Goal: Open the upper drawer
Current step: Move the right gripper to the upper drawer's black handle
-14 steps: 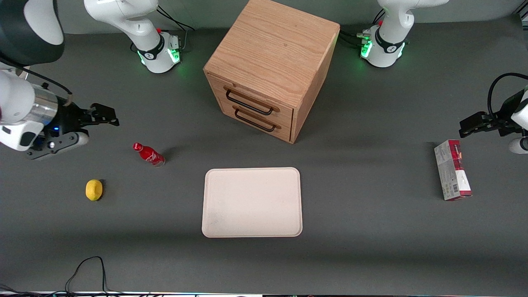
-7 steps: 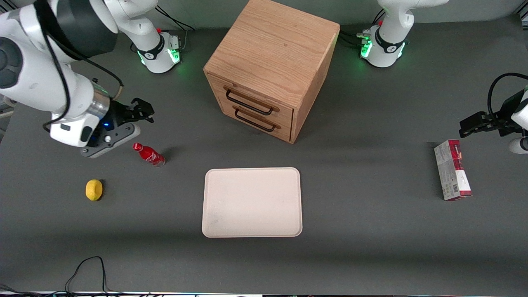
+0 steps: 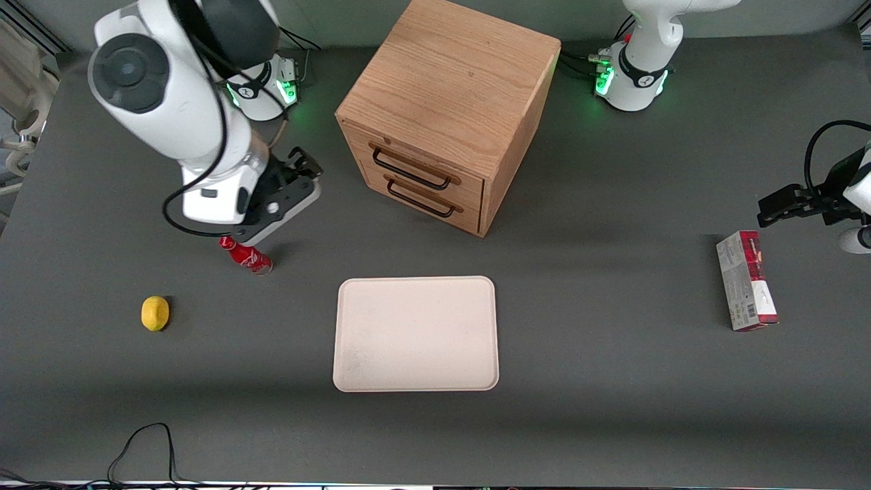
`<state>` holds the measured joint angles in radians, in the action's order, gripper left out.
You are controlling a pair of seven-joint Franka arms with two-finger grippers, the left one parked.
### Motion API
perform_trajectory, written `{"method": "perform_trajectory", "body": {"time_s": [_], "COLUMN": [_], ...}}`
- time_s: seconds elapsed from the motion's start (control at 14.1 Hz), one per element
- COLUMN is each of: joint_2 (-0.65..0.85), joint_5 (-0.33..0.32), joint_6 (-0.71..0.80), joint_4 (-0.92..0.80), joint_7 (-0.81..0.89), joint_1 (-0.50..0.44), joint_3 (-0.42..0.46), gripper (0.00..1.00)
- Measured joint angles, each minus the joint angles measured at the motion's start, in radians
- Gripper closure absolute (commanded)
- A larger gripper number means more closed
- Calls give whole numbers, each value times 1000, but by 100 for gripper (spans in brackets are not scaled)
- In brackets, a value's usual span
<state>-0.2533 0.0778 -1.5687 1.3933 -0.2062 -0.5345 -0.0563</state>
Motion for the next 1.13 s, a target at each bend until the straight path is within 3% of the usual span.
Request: {"method": "perform_trajectory", "body": {"time_s": [0.57, 0.92, 1.13], "joint_2": [-155, -167, -177], "joint_5": [9, 183, 215], "joint_6": [-5, 20, 20], "joint_4": [-98, -87, -61], "joint_7": [-124, -294, -339], "joint_1": [-11, -10, -8], "joint_3": [140, 158, 158], "gripper": [0, 0, 0]}}
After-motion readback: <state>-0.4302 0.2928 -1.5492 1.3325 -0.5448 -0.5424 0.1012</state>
